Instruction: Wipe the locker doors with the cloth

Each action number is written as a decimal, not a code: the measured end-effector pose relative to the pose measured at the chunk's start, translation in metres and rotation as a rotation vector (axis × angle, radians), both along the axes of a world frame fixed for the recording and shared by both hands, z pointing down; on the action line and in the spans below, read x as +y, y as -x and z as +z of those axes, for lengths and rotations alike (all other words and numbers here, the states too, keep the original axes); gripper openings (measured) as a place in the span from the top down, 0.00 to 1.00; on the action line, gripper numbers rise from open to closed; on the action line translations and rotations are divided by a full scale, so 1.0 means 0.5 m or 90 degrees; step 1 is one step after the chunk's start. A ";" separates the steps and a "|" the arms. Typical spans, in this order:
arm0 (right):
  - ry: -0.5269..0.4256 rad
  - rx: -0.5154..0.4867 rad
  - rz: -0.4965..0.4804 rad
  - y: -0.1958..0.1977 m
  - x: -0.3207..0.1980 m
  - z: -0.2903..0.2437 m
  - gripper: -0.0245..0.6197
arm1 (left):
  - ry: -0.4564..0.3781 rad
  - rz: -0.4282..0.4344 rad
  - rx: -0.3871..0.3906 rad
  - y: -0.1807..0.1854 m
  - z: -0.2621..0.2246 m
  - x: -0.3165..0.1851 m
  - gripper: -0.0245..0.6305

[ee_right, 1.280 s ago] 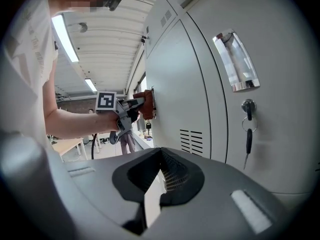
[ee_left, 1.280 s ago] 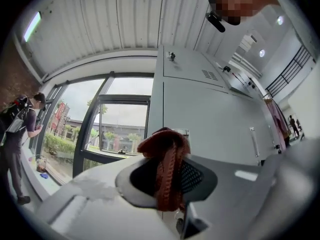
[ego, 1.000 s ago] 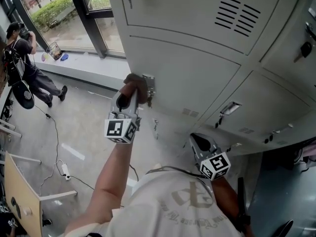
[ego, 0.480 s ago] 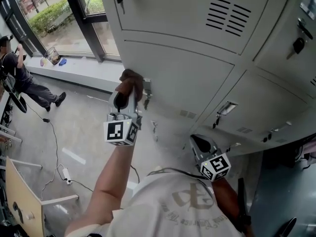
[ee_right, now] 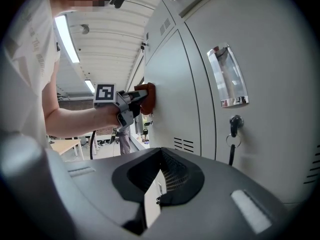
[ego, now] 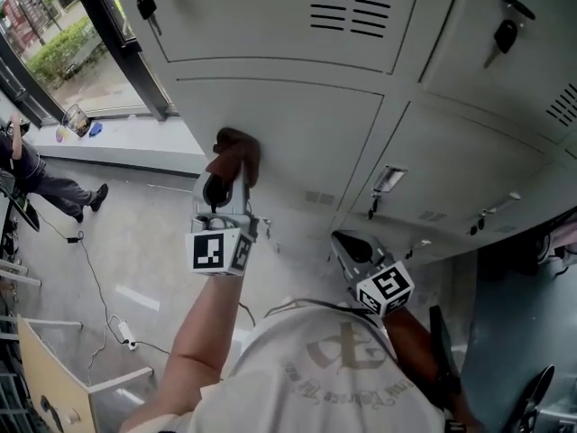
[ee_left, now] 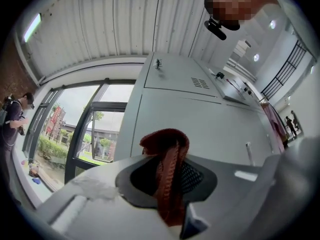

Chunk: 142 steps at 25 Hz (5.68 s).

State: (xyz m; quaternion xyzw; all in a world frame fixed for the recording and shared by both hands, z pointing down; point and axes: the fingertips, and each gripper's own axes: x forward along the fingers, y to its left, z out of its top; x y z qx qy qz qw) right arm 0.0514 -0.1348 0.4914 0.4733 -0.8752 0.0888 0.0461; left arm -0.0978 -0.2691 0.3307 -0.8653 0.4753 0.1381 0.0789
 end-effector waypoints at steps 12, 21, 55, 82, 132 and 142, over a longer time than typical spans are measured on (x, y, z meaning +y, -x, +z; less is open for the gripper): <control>-0.026 -0.008 0.028 -0.064 0.016 -0.038 0.95 | 0.024 0.115 -0.003 -0.177 0.013 0.072 0.84; -0.027 -0.046 0.052 -0.107 0.031 -0.058 0.95 | 0.010 0.208 -0.021 -0.308 -0.012 0.131 0.84; -0.059 0.016 -0.021 -0.045 -0.011 -0.106 0.95 | -0.068 0.137 -0.027 -0.228 -0.088 0.085 0.83; -0.052 0.014 -0.087 0.094 -0.051 -0.102 0.95 | 0.038 -0.019 0.030 0.095 -0.047 -0.058 0.84; -0.077 0.026 -0.052 0.009 -0.003 -0.142 0.95 | -0.033 0.069 0.000 -0.116 -0.123 0.049 0.84; -0.074 0.022 -0.041 -0.027 0.038 -0.139 0.95 | -0.057 0.118 -0.026 -0.216 -0.138 0.107 0.84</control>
